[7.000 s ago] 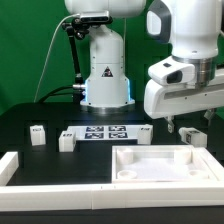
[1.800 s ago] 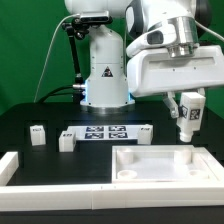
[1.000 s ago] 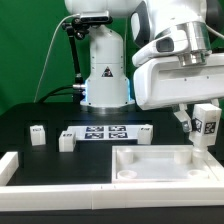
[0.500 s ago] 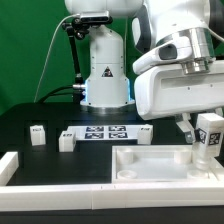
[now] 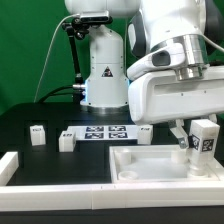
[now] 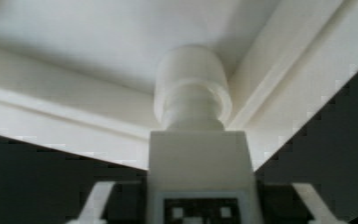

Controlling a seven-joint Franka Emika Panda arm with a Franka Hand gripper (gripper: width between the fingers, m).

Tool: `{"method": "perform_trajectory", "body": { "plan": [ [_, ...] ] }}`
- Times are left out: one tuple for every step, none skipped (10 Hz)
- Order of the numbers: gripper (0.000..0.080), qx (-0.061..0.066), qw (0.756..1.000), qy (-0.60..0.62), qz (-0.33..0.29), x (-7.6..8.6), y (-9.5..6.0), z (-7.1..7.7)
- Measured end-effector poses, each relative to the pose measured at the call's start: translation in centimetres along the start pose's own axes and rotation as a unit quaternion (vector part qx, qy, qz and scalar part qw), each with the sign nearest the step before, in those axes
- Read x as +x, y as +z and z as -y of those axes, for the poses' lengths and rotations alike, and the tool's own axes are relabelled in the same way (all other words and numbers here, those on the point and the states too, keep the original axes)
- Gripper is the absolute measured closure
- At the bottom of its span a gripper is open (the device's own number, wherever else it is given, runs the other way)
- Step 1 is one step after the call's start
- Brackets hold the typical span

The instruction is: Assemble one leg

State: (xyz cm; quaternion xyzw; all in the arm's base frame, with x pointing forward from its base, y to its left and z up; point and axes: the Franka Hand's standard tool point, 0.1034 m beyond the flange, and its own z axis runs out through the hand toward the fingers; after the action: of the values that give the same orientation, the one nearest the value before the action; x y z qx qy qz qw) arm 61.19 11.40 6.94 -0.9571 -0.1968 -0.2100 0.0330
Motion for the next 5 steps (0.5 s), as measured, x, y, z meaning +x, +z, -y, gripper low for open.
{"method": "perform_trajectory", "body": {
  "plan": [
    [0.0512,0.000,1.000,0.001,0.001,-0.31,0.39,0.00],
    [0.0512,-0.001,1.000,0.002,-0.004,-0.37,0.61,-0.04],
    [0.0512,-0.001,1.000,0.002,-0.005,-0.58,0.90,-0.01],
    [0.0512,-0.002,1.000,0.003,-0.008,-0.55,0.92,-0.03],
    [0.0512,-0.004,1.000,0.003,-0.012,-0.60,0.92,-0.01]
  ]
}}
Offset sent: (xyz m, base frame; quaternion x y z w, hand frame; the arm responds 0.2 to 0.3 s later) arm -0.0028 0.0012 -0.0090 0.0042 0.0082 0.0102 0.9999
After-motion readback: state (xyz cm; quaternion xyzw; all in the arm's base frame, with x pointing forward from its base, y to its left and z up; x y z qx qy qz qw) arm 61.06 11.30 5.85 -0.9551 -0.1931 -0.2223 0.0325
